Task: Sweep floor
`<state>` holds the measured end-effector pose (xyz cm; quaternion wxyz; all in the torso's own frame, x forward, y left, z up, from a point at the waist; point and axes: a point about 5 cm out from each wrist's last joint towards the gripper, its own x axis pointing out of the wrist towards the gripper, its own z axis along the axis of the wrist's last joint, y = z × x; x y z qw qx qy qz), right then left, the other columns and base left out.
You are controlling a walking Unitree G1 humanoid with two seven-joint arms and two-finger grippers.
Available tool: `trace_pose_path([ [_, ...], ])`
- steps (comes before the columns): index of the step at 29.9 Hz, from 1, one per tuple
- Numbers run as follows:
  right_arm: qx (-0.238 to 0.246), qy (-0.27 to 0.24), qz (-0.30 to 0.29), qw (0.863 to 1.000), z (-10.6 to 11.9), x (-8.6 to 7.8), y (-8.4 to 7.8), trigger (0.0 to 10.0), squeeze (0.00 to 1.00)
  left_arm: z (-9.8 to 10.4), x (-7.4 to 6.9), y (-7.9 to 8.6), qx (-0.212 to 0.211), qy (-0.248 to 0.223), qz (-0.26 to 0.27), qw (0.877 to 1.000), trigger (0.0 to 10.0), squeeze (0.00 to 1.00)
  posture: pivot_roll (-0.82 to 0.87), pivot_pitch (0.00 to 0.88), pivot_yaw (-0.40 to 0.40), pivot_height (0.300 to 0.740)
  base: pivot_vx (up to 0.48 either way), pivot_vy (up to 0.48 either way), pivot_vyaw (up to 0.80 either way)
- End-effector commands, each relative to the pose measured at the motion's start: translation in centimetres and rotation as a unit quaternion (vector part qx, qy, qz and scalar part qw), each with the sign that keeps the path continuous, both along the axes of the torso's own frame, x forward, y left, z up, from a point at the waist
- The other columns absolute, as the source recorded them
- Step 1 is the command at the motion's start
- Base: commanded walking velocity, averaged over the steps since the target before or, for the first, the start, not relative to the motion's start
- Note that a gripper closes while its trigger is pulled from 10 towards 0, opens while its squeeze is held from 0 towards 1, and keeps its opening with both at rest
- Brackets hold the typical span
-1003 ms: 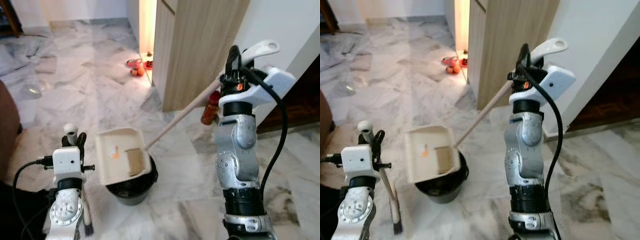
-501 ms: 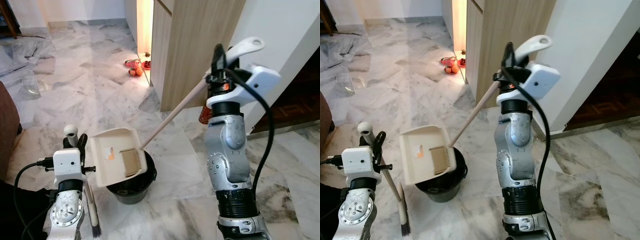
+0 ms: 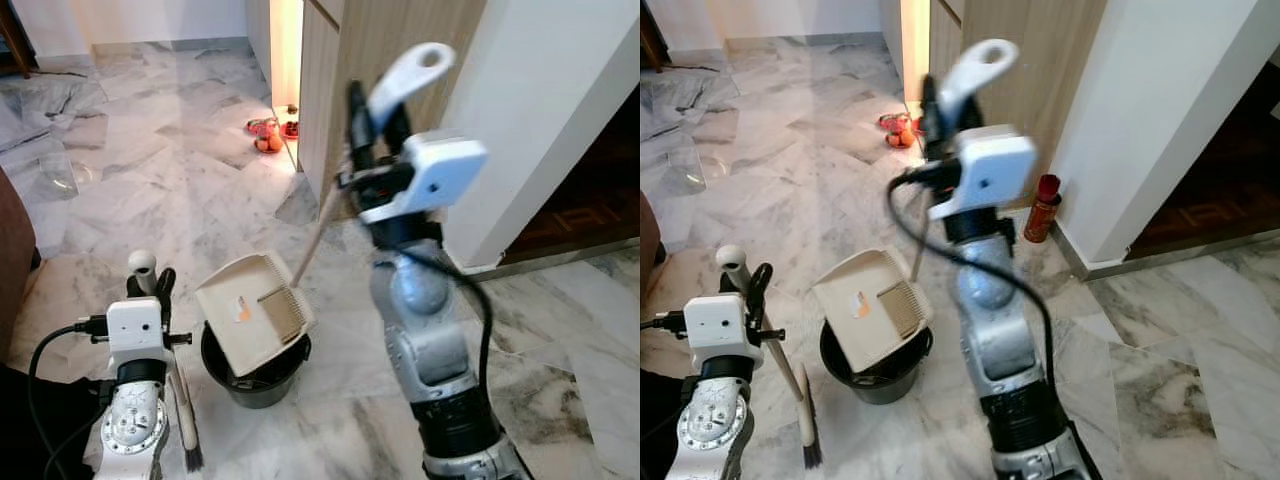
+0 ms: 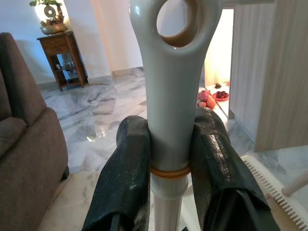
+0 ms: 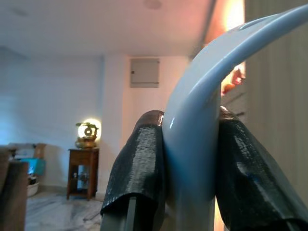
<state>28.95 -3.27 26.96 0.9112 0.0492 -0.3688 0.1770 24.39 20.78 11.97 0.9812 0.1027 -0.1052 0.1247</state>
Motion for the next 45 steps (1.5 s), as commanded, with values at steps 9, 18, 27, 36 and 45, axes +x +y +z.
trace_pose_path([
  [9, 0.025, -0.105, 0.045, 0.993, 2.6, -3.6, 2.0, 10.0, 0.0, 0.8, -0.1, -0.4, 0.009, -0.021, -0.009, 1.0, 10.0, 0.0, 0.08, 0.108, -0.067, 0.74, 0.0, 0.0, 0.0],
  [18, 0.002, -0.158, 0.066, 0.985, 3.0, -5.5, 3.4, 10.0, 0.0, 0.6, 0.0, -0.3, 0.009, -0.02, -0.01, 1.0, 10.0, 0.0, 0.08, 0.11, -0.066, 0.74, 0.0, 0.0, 0.0],
  [27, -0.03, -0.206, 0.091, 0.974, 3.1, -6.7, 3.9, 10.0, 0.0, 0.6, 0.1, -0.4, 0.011, -0.02, -0.013, 1.0, 10.0, 0.0, 0.08, 0.108, -0.066, 0.74, 0.0, 0.0, 0.0],
  [36, -0.051, -0.212, 0.104, 0.97, 2.6, -7.2, 4.5, 10.0, 0.0, 0.5, 0.1, -0.5, 0.011, -0.02, -0.015, 1.0, 10.0, 0.0, 0.08, 0.109, -0.068, 0.74, 0.0, 0.0, 0.0],
  [45, -0.067, -0.193, 0.109, 0.973, 1.9, -6.8, 4.7, 10.0, 0.0, 0.4, 0.0, -0.6, 0.01, -0.019, -0.015, 1.0, 10.0, 0.0, 0.08, 0.112, -0.07, 0.74, 0.0, 0.0, 0.0],
])
